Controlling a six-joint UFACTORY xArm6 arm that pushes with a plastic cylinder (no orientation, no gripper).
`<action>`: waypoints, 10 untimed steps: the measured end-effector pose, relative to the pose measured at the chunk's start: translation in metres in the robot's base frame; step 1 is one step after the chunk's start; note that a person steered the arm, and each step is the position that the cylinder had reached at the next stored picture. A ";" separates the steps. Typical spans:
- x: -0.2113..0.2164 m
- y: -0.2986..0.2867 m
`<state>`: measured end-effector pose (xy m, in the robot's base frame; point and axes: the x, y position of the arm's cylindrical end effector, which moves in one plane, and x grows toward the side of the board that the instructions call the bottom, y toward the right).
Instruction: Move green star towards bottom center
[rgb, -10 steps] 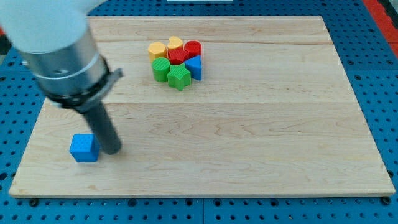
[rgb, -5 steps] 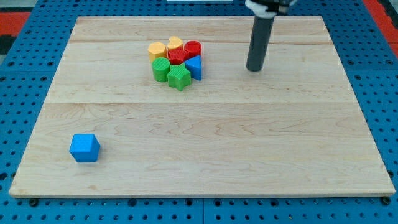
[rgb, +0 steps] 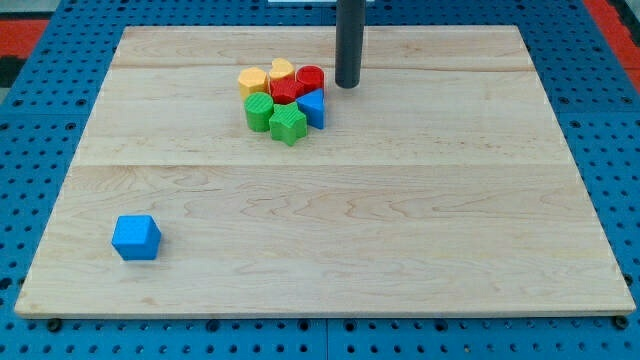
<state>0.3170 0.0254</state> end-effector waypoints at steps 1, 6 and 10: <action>0.002 -0.031; 0.095 -0.132; 0.110 -0.218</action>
<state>0.4269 -0.1927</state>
